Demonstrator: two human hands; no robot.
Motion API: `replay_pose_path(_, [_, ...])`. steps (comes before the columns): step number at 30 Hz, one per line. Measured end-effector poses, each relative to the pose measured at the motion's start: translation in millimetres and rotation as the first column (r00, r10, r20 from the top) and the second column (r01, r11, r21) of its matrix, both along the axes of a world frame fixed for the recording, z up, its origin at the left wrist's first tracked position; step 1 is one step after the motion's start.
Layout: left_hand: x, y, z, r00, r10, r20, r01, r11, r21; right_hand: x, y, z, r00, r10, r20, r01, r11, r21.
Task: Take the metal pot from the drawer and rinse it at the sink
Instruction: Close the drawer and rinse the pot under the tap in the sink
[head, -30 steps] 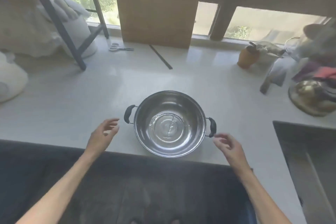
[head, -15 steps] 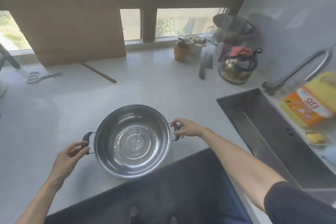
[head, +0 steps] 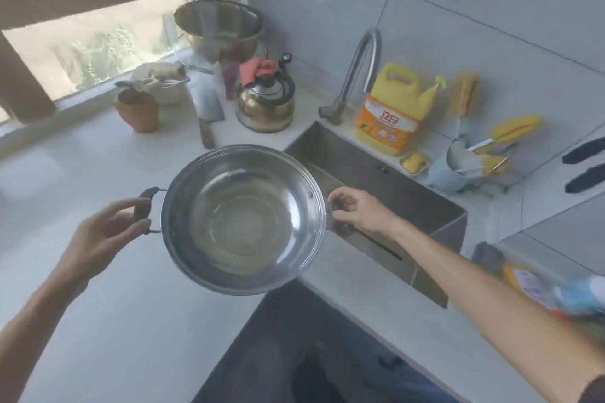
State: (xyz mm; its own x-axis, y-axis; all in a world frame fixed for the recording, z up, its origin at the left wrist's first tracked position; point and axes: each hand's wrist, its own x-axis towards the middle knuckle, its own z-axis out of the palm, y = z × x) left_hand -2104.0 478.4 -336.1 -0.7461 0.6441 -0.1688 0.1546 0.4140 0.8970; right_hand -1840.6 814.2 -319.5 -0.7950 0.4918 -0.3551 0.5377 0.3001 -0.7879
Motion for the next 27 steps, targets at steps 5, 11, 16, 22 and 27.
replay_pose_path(5, [-10.6, 182.5, -4.6, 0.962, -0.268, -0.049, 0.269, 0.963, 0.030, 66.2, 109.0, -17.1, 0.983, -0.180, 0.033, 0.179, 0.984, 0.012])
replay_pose_path(11, [-9.8, 331.0, -50.1, 0.853, -0.507, -0.124, 0.477, 0.853, -0.210, 113.7, 175.7, -80.1, 0.926, -0.367, 0.084, 0.370, 0.929, -0.020])
replay_pose_path(16, [-22.3, 408.8, -126.1, 0.739, -0.662, -0.123, 0.563, 0.708, -0.426, 116.2, 191.8, -158.0, 0.834, -0.536, 0.131, 0.546, 0.835, -0.068])
replay_pose_path(22, [-27.2, 452.0, -217.9, 0.732, -0.674, -0.100, 0.514, 0.643, -0.568, 96.5, 206.4, -247.6, 0.744, -0.642, 0.185, 0.663, 0.745, -0.077])
replay_pose_path(27, [-30.3, 461.4, -262.3, 0.711, -0.700, -0.074, 0.483, 0.561, -0.672, 81.3, 210.1, -292.7, 0.711, -0.660, 0.244, 0.692, 0.717, -0.078])
